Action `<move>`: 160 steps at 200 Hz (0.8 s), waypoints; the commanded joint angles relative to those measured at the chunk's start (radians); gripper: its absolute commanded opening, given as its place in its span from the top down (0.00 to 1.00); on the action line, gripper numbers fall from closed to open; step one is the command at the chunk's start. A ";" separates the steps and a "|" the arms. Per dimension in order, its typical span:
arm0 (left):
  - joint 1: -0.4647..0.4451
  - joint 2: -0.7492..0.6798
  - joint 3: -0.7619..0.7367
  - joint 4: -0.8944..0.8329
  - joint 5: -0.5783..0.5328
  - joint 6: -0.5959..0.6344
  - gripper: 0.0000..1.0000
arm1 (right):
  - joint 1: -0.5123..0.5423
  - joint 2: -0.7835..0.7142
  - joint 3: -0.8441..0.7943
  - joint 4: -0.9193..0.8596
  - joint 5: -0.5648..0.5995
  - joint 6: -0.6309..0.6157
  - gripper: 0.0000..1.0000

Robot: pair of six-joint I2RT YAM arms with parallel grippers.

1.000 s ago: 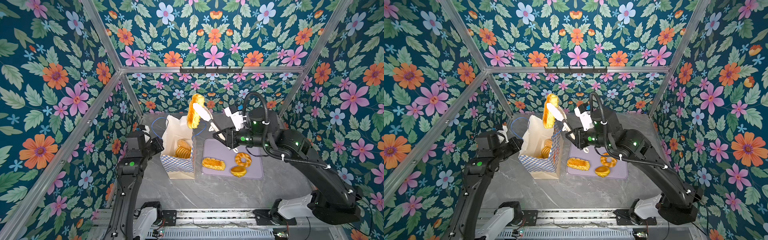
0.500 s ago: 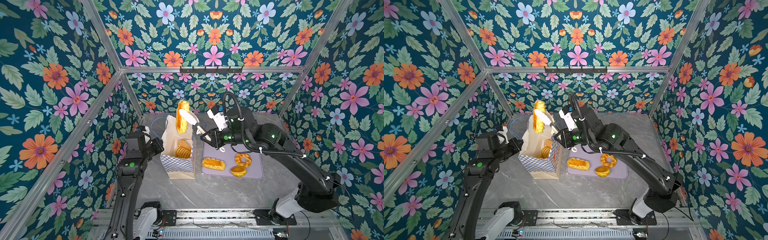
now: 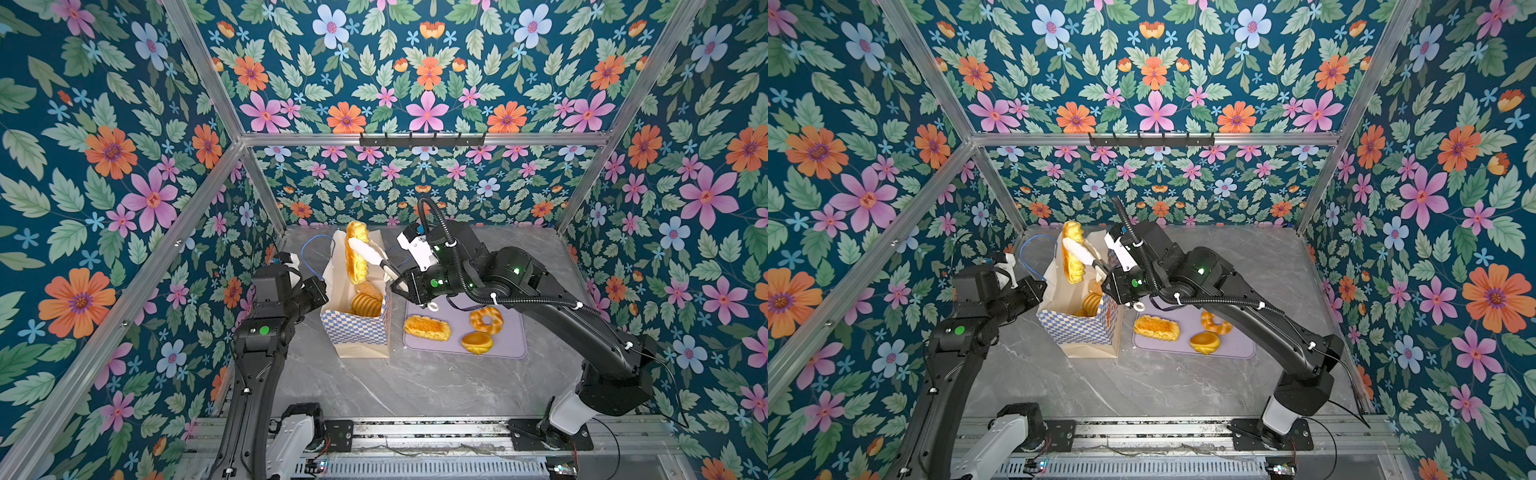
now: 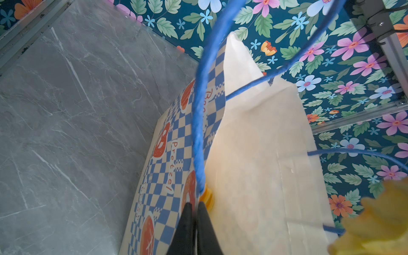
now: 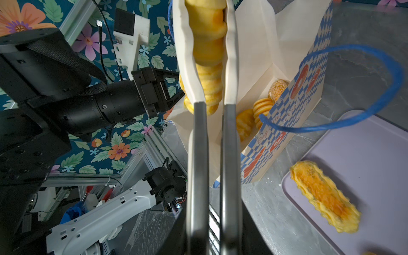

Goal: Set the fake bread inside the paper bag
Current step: 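Carry the ridged bread with the tongs over the bag opening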

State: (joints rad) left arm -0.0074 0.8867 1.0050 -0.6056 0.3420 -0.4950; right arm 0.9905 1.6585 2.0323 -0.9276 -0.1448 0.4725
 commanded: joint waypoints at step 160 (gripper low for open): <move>0.000 0.006 -0.010 0.018 0.007 -0.007 0.90 | 0.053 0.076 0.000 -0.071 0.091 -0.022 0.70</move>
State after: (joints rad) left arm -0.0074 0.8921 0.9977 -0.5995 0.3428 -0.4950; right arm 1.0401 1.7397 2.0350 -1.0142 -0.0738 0.4618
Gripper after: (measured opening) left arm 0.096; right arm 0.299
